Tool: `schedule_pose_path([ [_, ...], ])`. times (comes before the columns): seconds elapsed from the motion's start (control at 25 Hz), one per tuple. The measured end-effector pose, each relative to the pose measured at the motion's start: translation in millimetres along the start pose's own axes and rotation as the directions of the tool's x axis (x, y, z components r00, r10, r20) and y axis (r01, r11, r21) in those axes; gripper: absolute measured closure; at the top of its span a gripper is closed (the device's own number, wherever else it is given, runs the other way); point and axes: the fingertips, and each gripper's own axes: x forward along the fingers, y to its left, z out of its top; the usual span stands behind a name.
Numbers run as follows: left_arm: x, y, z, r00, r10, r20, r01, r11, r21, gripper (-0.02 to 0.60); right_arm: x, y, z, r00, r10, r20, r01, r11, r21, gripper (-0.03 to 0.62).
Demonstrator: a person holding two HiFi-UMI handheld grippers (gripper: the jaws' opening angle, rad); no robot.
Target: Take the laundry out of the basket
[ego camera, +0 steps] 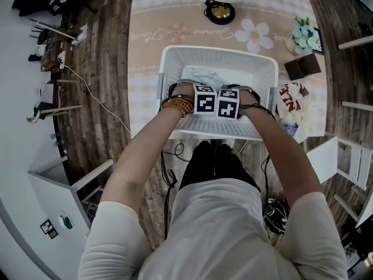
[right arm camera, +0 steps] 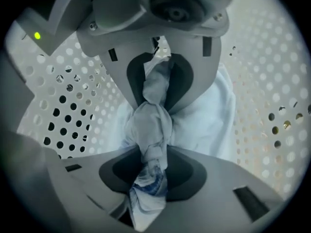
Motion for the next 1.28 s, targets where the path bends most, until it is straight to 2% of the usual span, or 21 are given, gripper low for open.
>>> schedule_pose_path([
  [0.16, -20, -1, 3, 1.0, 0.008, 0.001, -0.008, 0.999, -0.033, 0.446, -21, -2, 6, 0.999, 0.016, 0.029, -0.017, 1.0, 0.024, 0.445],
  [0.44, -73, 6, 5, 0.999, 0.035, 0.01, -0.035, 0.997, -0.066, 0.451, -80, -17, 23, 0.998, -0.042, 0.055, 0.04, 0.998, 0.042, 0.448],
  [0.56, -111, 5, 9, 0.997, 0.07, 0.027, -0.068, 0.994, -0.083, 0.453, -110, -17, 29, 0.995, -0.066, 0.076, 0.063, 0.997, 0.039, 0.448],
  [0.72, -157, 8, 14, 0.995, 0.092, 0.045, -0.089, 0.993, -0.079, 0.453, -162, -29, 33, 0.987, -0.139, 0.084, 0.135, 0.99, 0.042, 0.448],
  [0.88, -212, 3, 22, 0.99, 0.123, 0.075, -0.117, 0.99, -0.078, 0.453, -220, -32, 48, 0.973, -0.187, 0.134, 0.184, 0.982, 0.035, 0.448],
  [1.08, -285, -4, 36, 0.975, 0.187, 0.122, -0.177, 0.981, -0.084, 0.453, -296, -35, 58, 0.951, -0.262, 0.165, 0.259, 0.965, 0.036, 0.448],
  [1.28, -321, -8, 48, 0.961, 0.253, 0.11, -0.247, 0.967, -0.065, 0.453, -334, -33, 61, 0.931, -0.32, 0.177, 0.321, 0.947, 0.027, 0.448],
])
